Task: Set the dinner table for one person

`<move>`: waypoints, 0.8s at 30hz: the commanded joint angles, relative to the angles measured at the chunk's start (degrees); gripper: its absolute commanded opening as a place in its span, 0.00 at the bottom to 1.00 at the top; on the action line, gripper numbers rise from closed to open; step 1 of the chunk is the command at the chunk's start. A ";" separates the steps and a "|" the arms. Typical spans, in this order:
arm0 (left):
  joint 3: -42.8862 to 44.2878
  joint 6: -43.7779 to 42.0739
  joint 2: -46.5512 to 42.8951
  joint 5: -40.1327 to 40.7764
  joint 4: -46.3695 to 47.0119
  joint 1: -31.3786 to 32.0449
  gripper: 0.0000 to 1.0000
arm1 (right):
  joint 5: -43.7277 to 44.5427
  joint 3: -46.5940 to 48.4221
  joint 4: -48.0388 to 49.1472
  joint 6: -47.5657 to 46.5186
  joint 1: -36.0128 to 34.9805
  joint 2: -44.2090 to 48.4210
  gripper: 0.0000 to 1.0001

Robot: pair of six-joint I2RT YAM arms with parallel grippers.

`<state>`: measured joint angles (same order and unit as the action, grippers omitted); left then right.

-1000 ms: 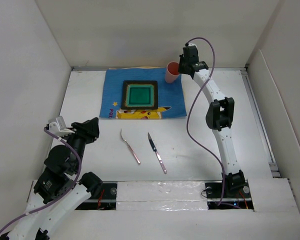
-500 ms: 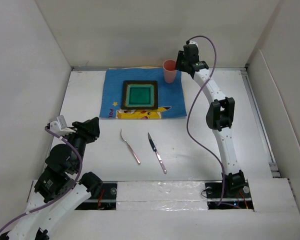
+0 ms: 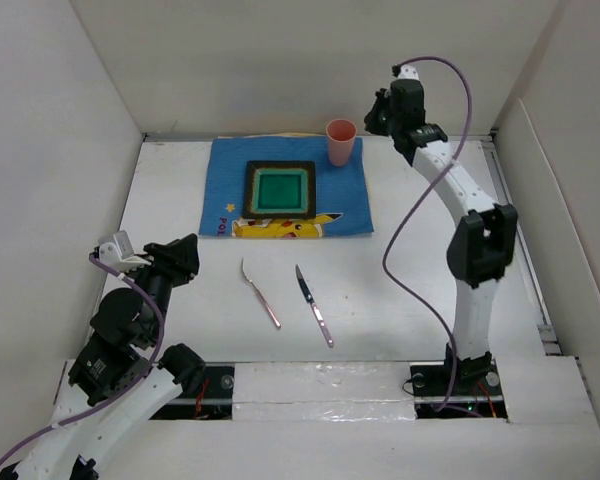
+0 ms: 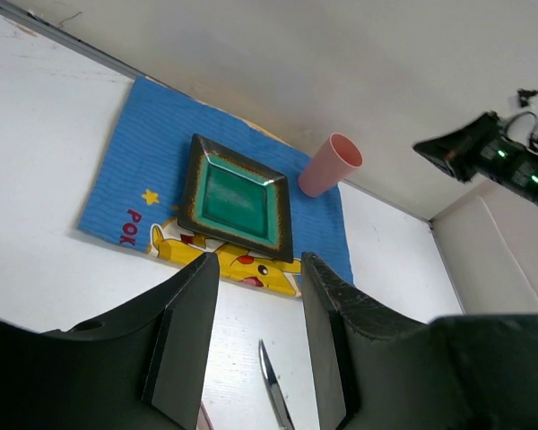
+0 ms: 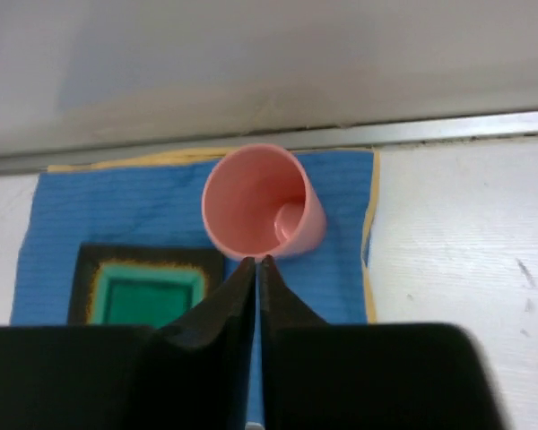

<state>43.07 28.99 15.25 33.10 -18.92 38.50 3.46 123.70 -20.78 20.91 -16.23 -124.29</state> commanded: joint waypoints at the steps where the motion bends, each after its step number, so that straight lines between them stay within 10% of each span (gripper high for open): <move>1: 0.26 -0.52 -0.48 0.21 2.04 -0.18 0.39 | -3.02 -20.63 14.95 -1.66 -3.18 15.22 0.00; 8: 0.00 -0.69 -1.45 -1.46 2.13 -0.18 0.00 | -0.34 -67.98 27.45 -0.17 -23.56 42.70 0.00; 12: 0.00 -1.04 -1.10 -3.04 2.66 -0.18 0.00 | 8.02 -77.81 19.24 4.74 -35.43 51.49 0.00; 17: 0.09 -0.43 -1.79 -2.96 2.13 -0.18 0.24 | 14.19 -80.90 9.37 12.39 -47.99 52.57 0.50; 24: -0.35 -0.43 -2.50 -2.87 2.39 -0.18 0.34 | 20.07 -76.95 1.55 17.50 -55.74 41.07 0.55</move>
<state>43.07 28.88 12.99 30.57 -18.74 38.50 17.50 43.59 -14.63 34.85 -69.95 -79.02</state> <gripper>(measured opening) 0.337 0.549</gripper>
